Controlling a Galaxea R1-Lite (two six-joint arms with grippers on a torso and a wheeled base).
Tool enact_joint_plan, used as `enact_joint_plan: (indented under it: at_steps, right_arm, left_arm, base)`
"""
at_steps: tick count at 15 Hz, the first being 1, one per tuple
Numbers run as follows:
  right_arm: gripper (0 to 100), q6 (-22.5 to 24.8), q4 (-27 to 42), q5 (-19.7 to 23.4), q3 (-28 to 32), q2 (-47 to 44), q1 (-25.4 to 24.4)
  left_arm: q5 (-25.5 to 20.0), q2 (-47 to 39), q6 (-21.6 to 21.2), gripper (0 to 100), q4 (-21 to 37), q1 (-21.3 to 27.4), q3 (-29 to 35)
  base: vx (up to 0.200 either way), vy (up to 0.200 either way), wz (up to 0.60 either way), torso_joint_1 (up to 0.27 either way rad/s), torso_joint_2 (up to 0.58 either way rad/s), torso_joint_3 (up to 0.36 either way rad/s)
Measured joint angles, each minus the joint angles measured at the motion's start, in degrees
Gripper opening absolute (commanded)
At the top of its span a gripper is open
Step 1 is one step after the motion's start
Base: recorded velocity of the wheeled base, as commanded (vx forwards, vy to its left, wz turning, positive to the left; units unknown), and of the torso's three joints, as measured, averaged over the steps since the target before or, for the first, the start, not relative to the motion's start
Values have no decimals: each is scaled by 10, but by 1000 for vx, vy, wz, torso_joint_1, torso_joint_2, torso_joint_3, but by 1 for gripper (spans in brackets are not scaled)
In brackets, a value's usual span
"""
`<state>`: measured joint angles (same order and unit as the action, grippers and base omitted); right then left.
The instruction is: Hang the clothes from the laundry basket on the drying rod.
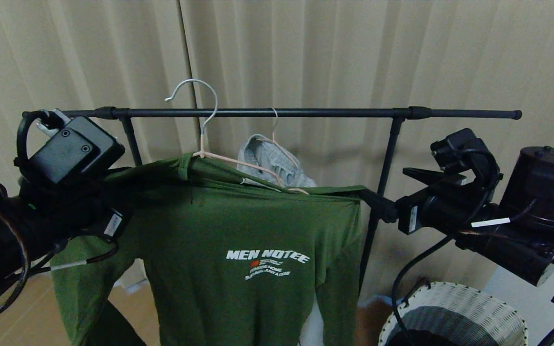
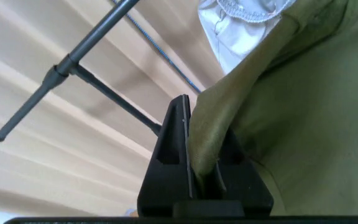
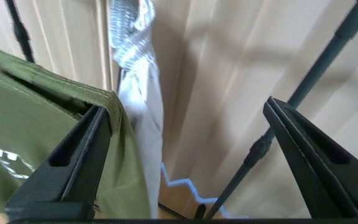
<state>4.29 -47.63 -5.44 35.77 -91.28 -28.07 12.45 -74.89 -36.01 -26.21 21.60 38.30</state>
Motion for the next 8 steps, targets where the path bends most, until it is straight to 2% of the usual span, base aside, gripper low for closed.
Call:
enact_joint_plan:
  at_steps: [2,5,8]
  right_arm:
    - [100,0,28,0,2,20,-41]
    - [100,0,69,3,6,52,-102]
    - [100,10,70,4,7,66,-127]
  left_arm:
    - [10,-1,4,0,0,0,-1]
    - [22,-2,39,0,0,3,1]
    - [35,-4,76,0,1,17,6]
  base:
    - [0,0,0,0,0,0]
    - [0,0,0,0,0,0]
    - [0,0,0,0,0,0]
